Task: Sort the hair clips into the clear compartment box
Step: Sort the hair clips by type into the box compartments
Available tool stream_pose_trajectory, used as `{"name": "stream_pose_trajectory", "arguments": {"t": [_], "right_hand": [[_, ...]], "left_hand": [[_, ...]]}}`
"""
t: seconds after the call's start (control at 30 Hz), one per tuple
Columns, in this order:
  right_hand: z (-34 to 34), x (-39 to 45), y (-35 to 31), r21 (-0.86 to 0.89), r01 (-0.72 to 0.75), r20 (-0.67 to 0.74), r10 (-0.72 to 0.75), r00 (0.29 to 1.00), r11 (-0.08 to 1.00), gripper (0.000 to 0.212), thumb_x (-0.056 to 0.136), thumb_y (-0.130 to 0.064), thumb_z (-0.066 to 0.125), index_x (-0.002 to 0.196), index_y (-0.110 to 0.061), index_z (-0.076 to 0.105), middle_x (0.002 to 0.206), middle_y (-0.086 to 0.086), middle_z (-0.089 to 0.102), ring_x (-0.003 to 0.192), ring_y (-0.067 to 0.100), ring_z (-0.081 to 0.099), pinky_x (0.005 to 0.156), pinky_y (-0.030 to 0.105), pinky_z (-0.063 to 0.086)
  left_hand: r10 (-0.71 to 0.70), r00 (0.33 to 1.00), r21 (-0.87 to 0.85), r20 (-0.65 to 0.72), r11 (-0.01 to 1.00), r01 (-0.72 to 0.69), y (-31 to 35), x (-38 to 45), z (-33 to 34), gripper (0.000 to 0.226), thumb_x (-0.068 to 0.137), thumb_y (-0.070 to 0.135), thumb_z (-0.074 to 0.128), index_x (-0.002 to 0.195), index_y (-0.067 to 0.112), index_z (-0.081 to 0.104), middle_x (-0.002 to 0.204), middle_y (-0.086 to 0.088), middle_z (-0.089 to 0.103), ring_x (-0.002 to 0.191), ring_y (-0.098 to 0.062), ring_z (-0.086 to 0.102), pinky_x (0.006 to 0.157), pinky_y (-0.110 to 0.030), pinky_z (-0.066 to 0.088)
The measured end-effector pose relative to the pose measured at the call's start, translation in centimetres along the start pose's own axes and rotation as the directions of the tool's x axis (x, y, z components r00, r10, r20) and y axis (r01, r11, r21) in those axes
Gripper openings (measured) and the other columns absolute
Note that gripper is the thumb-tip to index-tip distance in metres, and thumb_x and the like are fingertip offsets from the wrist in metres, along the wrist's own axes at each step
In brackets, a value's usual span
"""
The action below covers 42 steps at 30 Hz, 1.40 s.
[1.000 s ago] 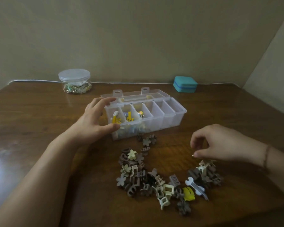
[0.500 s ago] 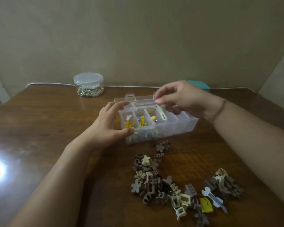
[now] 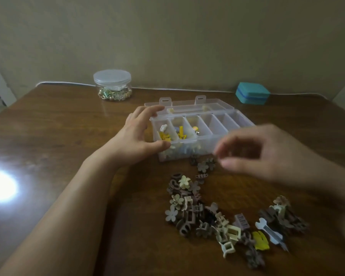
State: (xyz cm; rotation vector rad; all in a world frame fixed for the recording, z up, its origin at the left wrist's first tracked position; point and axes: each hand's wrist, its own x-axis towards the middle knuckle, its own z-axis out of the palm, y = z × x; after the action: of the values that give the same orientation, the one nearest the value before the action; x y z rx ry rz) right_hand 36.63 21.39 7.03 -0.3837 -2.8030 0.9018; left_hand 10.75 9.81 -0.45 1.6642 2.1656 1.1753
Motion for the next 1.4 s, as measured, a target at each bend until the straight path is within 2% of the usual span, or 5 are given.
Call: {"name": "stream_pose_trajectory", "arguments": {"t": [0.33, 0.6, 0.87, 1.13, 1.4], "right_hand": [[4.7, -12.6, 5.0, -0.346, 0.038, -0.247, -0.130, 0.960, 0.938, 0.018, 0.074, -0.041, 0.067, 0.089, -0.032, 0.073, 0.108, -0.018, 0.061, 0.113, 0.017, 0.053, 0.088, 0.027, 0.042], [6.8, -13.3, 6.1, -0.570, -0.135, -0.457, -0.176, 0.872, 0.811, 0.027, 0.078, -0.043, 0.063, 0.086, -0.023, 0.078, 0.090, -0.006, 0.066, 0.094, 0.017, 0.049, 0.075, 0.035, 0.039], [6.8, -12.0, 6.5, -0.709, -0.135, -0.446, -0.292, 0.846, 0.692, 0.021, 0.082, -0.033, 0.060, 0.077, -0.023, 0.078, 0.078, -0.008, 0.070, 0.084, 0.020, 0.053, 0.071, 0.038, 0.040], [6.4, -11.0, 6.6, -0.643, -0.256, -0.505, -0.149, 0.850, 0.722, 0.036, 0.075, -0.053, 0.054, 0.080, -0.024, 0.075, 0.078, -0.010, 0.070, 0.080, 0.022, 0.054, 0.069, 0.036, 0.031], [6.0, -10.3, 7.3, -0.678, -0.135, -0.402, -0.210, 0.891, 0.723, 0.047, 0.098, -0.045, 0.033, 0.087, -0.029, 0.076, 0.079, -0.015, 0.069, 0.085, 0.016, 0.050, 0.071, 0.038, 0.037]], "left_hand": [[0.006, 1.000, -0.009, -0.011, 1.000, -0.006, -0.1, 0.0, 0.2, 0.087, 0.061, 0.063, 0.059, 0.141, 0.037, 0.038, 0.128, 0.009, 0.040, 0.112, -0.007, 0.040, 0.083, -0.004, 0.034], [-0.015, 1.000, 0.001, 0.004, 1.000, 0.015, -0.1, -0.1, 0.3, 0.088, 0.060, 0.065, 0.059, 0.141, 0.039, 0.037, 0.131, 0.008, 0.040, 0.111, -0.016, 0.044, 0.082, -0.019, 0.037], [-0.024, 1.000, 0.002, 0.014, 1.000, 0.024, -0.2, -0.2, 0.3, 0.083, 0.060, 0.066, 0.059, 0.137, 0.046, 0.034, 0.134, 0.011, 0.037, 0.111, -0.015, 0.045, 0.082, -0.019, 0.037], [-0.010, 1.000, 0.000, 0.011, 1.000, 0.010, 0.0, -0.2, 0.2, 0.084, 0.061, 0.064, 0.058, 0.139, 0.041, 0.035, 0.131, 0.013, 0.037, 0.114, -0.010, 0.041, 0.084, -0.010, 0.036], [-0.011, 1.000, -0.017, 0.028, 1.000, 0.012, 0.4, -0.2, 0.1, 0.087, 0.061, 0.064, 0.058, 0.141, 0.039, 0.034, 0.132, 0.016, 0.035, 0.115, -0.003, 0.037, 0.084, -0.007, 0.034]]}}
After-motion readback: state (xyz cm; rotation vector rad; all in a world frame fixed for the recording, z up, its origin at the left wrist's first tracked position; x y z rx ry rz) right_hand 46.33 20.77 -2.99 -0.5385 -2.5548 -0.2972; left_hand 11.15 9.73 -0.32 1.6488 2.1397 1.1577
